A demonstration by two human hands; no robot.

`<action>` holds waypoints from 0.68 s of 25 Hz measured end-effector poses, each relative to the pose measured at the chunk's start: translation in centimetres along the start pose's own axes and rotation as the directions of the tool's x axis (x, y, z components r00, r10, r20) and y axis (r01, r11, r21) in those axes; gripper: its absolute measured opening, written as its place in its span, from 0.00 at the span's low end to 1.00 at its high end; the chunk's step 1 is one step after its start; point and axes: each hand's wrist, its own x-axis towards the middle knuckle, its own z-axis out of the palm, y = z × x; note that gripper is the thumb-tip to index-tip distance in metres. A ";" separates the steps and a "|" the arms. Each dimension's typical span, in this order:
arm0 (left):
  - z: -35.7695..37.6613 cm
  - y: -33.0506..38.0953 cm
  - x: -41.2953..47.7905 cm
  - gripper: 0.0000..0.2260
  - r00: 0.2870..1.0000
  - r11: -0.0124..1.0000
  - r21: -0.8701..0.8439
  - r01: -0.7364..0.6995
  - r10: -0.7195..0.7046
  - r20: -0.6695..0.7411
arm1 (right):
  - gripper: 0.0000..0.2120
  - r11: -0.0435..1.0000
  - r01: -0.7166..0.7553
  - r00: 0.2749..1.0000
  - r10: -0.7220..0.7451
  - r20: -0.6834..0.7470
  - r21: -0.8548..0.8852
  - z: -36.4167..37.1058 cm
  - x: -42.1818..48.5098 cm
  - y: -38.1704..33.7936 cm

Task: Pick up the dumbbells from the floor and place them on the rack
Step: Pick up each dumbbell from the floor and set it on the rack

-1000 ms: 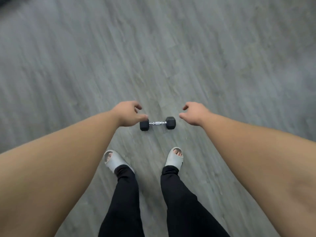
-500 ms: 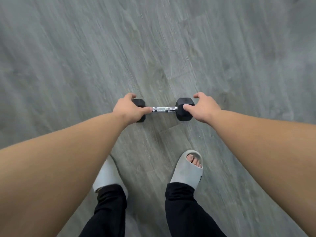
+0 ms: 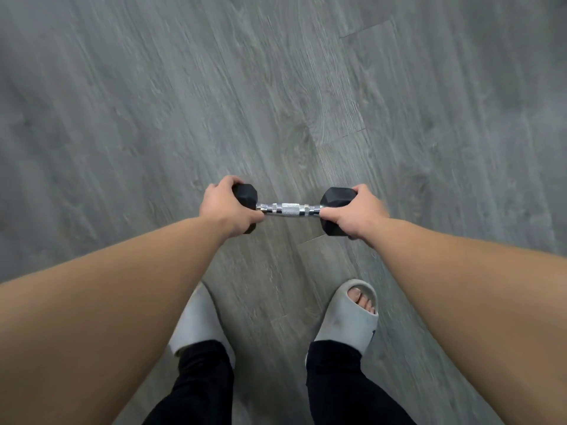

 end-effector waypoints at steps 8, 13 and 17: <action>-23.9 1.7 -14.7 0.34 0.984 0.999 -0.051 -0.010 0.000 -0.181 | 0.38 0.986 0.163 0.985 -0.162 0.051 -0.025 -5.1 -21.3 -15.3; -43.3 2.3 -27.8 0.38 0.937 0.999 -0.028 -0.023 0.012 -0.350 | 0.38 0.954 0.294 0.949 -0.299 0.102 0.062 -8.0 -39.6 -26.5; -57.9 0.2 -39.1 0.42 0.888 0.999 -0.037 0.001 -0.018 -0.459 | 0.39 0.904 0.400 0.886 -0.423 0.189 0.150 -6.6 -54.4 -33.8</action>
